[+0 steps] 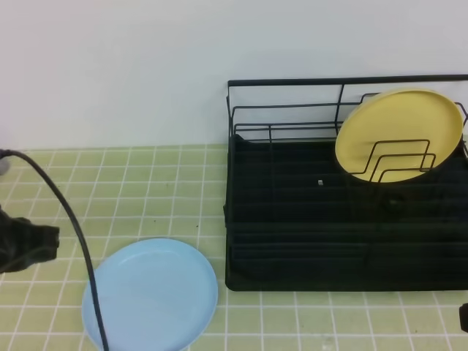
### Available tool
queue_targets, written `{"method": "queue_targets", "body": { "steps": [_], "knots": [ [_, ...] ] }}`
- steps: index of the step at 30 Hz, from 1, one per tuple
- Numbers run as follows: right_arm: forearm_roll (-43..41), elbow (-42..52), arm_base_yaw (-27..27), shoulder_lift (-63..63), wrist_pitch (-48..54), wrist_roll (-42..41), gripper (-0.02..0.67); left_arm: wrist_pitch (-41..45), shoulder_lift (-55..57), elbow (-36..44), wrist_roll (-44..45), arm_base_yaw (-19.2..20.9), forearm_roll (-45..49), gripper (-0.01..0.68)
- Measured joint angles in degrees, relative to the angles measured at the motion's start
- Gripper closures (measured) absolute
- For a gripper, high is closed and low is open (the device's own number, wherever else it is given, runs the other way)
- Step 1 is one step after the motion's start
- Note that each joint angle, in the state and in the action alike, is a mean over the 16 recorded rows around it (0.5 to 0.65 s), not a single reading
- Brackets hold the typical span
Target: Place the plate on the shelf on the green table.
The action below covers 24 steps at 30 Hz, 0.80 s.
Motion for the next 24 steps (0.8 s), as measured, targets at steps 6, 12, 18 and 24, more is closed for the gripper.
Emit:
{"method": "queue_targets", "body": {
  "steps": [6,12,18,24],
  "knots": [
    [0.0,0.0,0.0,0.0,0.3,-0.2,0.651,-1.0,6.3,-0.2,3.1,3.0,-1.9,0.625],
    [0.0,0.0,0.0,0.0,0.6,-0.2,0.651,-1.9,13.0,-0.2,3.3,3.2,-3.0,0.551],
    [0.0,0.0,0.0,0.0,1.1,-0.2,0.651,-2.6,19.2,-0.2,3.9,3.2,-5.6,0.49],
    [0.0,0.0,0.0,0.0,1.7,-0.2,0.651,-2.7,23.8,-0.2,6.8,3.2,-9.0,0.48]
  ]
}}
